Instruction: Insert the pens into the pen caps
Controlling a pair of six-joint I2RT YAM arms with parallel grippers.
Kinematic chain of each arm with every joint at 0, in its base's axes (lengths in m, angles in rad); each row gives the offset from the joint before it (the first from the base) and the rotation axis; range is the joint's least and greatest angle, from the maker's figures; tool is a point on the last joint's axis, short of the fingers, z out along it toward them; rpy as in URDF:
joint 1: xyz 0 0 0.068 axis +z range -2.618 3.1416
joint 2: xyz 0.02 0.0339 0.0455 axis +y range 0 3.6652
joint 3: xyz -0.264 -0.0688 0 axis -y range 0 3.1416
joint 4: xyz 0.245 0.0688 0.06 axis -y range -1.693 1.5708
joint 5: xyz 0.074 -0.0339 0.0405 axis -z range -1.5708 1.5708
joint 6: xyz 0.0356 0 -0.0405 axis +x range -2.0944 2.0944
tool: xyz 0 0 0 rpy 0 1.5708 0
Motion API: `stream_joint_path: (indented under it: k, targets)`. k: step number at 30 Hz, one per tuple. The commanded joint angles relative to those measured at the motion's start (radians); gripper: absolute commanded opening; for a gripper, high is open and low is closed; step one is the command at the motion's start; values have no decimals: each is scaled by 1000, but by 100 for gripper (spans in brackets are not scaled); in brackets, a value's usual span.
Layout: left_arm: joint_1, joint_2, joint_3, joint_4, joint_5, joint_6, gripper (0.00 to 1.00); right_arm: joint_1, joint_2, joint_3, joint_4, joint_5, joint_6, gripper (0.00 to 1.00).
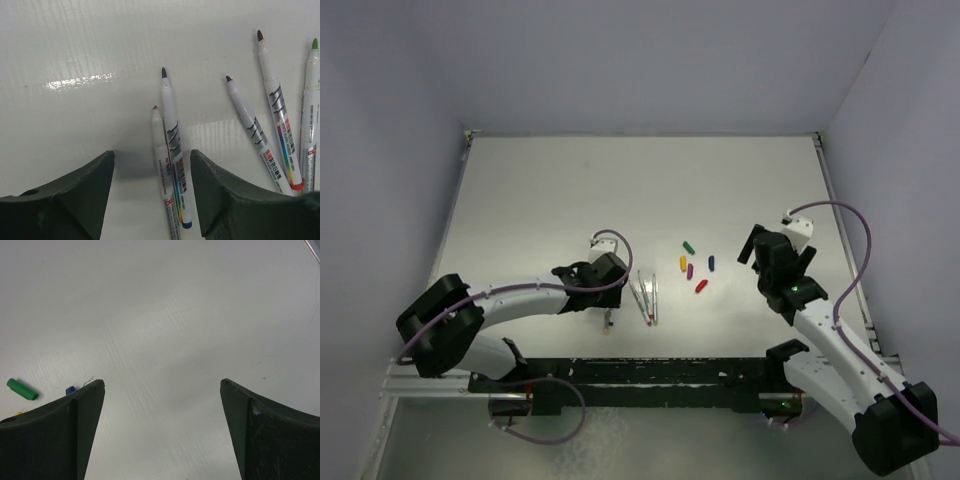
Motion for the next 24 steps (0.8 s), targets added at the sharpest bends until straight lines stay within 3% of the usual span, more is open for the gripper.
stream_joint_path:
  k: [1, 8, 24]
  targets:
    - [-3, -104, -36, 88, 4, -8, 68, -3, 10, 23, 14, -18, 2, 100]
    - [-3, -215, -54, 59, -46, -17, 68, -3, 18, 15, 24, -32, 3, 100]
    - [-3, -109, -34, 15, -72, -67, 60, -3, 18, 15, 19, -42, 1, 100]
